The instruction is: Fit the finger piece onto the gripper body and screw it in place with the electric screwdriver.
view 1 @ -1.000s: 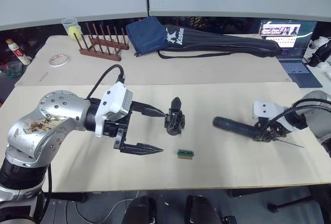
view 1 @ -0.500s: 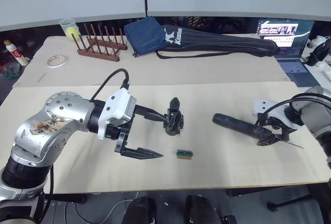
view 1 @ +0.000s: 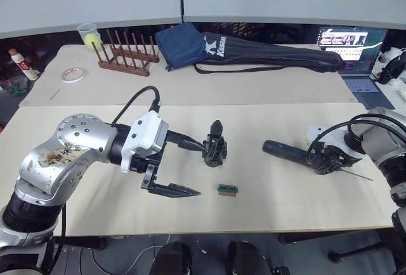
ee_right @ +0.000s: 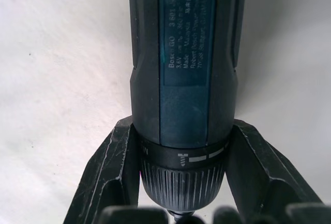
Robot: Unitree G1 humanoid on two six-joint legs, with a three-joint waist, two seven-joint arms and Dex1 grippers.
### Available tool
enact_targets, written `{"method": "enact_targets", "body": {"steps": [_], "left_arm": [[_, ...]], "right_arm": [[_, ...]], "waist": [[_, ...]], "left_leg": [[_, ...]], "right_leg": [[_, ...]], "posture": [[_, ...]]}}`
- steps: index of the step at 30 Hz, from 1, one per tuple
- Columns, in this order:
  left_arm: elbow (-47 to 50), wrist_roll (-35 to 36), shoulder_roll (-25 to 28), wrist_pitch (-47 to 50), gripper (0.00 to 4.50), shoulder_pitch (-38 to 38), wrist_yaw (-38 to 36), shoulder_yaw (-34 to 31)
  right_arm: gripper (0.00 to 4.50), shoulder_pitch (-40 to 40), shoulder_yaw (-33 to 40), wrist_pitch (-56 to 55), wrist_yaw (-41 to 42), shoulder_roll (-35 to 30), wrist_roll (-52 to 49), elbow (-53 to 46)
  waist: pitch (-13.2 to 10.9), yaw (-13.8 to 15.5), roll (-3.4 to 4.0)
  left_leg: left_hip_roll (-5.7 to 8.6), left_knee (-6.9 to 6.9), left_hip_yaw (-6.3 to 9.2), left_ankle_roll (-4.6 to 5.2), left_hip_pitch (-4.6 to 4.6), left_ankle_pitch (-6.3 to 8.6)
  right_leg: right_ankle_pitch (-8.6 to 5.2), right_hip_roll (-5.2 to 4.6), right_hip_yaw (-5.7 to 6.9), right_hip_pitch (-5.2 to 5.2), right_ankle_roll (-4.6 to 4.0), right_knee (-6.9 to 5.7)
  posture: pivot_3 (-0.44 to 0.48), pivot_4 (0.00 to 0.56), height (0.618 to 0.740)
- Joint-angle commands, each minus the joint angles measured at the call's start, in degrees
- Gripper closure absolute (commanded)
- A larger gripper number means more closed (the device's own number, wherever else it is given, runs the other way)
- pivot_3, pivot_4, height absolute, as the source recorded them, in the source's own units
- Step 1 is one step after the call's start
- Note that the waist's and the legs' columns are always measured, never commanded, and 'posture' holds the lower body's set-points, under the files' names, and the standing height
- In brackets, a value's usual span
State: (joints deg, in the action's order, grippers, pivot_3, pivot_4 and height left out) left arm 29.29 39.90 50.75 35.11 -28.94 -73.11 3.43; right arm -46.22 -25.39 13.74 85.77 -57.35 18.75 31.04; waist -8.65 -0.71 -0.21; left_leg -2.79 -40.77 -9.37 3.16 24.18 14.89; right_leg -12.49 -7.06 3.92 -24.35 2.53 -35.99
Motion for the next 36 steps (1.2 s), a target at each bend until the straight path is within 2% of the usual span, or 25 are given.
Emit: {"method": "enact_targets", "body": {"steps": [1,3,5,10,13,17,20,22,30,36], "left_arm": [[0.78,0.22,1.05,-0.38,0.00,1.17,-0.68,-0.58],[-0.21,-1.17,1.66,-1.44,0.00,2.45,-1.66,0.11],[-1.65,-3.12,2.15,-3.06,0.00,3.64,-2.70,0.90],[-5.02,-5.28,1.79,-5.72,0.00,5.03,-3.95,1.30],[-6.03,-5.72,0.42,-6.19,0.00,6.11,-3.02,1.64],[-7.24,-8.83,-0.21,-10.23,0.00,8.14,-4.12,2.93],[-9.16,-10.76,-1.66,-12.46,0.00,8.16,-4.68,4.77],[-10.41,-11.60,-3.43,-13.22,0.00,7.83,-3.84,5.59],[-14.96,-15.47,-8.25,-17.53,0.00,8.35,-2.84,8.00],[-19.08,-18.76,-10.34,-22.43,0.00,8.87,-3.43,9.76]], "right_arm": [[2.60,0.79,4.60,-11.31,-0.20,-3.00,-3.90,-5.64],[2.60,1.13,8.93,-16.62,-3.98,-3.31,-6.91,-8.26],[2.60,3.65,14.55,-14.66,-5.84,-3.06,-12.17,-12.63],[2.60,13.50,31.72,2.86,-9.22,1.01,-31.78,-29.26],[2.60,16.06,44.32,19.69,-20.07,8.19,-45.83,-38.81],[2.60,21.31,53.99,28.58,-31.30,15.99,-58.64,-52.03],[2.60,26.20,53.79,33.40,-39.38,21.88,-68.91,-62.62],[2.60,28.63,52.35,33.73,-41.96,23.76,-71.76,-66.44],[2.60,37.95,43.04,19.86,-40.54,27.96,-64.26,-74.94],[2.60,43.20,36.13,8.18,-39.07,30.62,-55.20,-71.66]], "waist": [[-0.02,0.00,0.02],[-0.07,-0.09,0.08],[-0.09,-0.22,0.10],[-0.09,0.37,0.09],[-0.09,0.53,0.08],[-0.09,1.22,0.09],[-0.08,1.40,0.06],[-0.08,1.32,0.07],[-0.07,1.33,0.06],[-0.06,1.26,0.03]], "left_leg": [[0.00,0.02,0.00,0.00,0.00,0.00],[-0.01,0.03,-0.04,0.00,0.01,0.00],[-0.01,0.03,-0.10,-0.01,0.01,-0.01],[-0.06,0.04,-0.02,-0.05,0.01,-0.02],[-0.07,0.01,0.01,-0.02,0.03,-0.01],[-0.07,0.05,0.09,0.05,0.05,0.04],[-0.07,0.10,0.10,0.07,0.05,0.06],[-0.06,0.09,0.09,0.13,0.06,0.10],[0.00,0.06,0.09,0.25,0.06,0.17],[0.04,0.01,0.06,0.25,0.06,0.17]], "right_leg": [[0.00,0.00,-0.01,-0.02,0.00,-0.01],[-0.02,0.00,-0.04,-0.07,0.00,-0.03],[-0.01,-0.01,-0.09,-0.12,0.00,-0.07],[-0.04,0.03,0.00,-0.07,-0.06,-0.09],[-0.01,0.00,-0.02,-0.05,-0.07,-0.08],[0.00,-0.06,0.01,-0.06,-0.09,-0.09],[-0.01,-0.06,0.06,-0.05,-0.10,-0.04],[0.00,-0.07,0.01,-0.06,-0.10,-0.07],[-0.01,-0.09,0.01,-0.04,-0.04,-0.05],[0.00,-0.09,-0.01,-0.02,-0.01,-0.05]], "posture": [[0.000,0.150,0.740],[0.000,0.150,0.740],[0.000,0.150,0.740],[0.000,0.150,0.740],[0.000,0.150,0.740],[0.000,0.150,0.740],[0.000,0.150,0.740],[0.000,0.150,0.740],[0.000,0.150,0.740],[0.000,0.150,0.740]]}}
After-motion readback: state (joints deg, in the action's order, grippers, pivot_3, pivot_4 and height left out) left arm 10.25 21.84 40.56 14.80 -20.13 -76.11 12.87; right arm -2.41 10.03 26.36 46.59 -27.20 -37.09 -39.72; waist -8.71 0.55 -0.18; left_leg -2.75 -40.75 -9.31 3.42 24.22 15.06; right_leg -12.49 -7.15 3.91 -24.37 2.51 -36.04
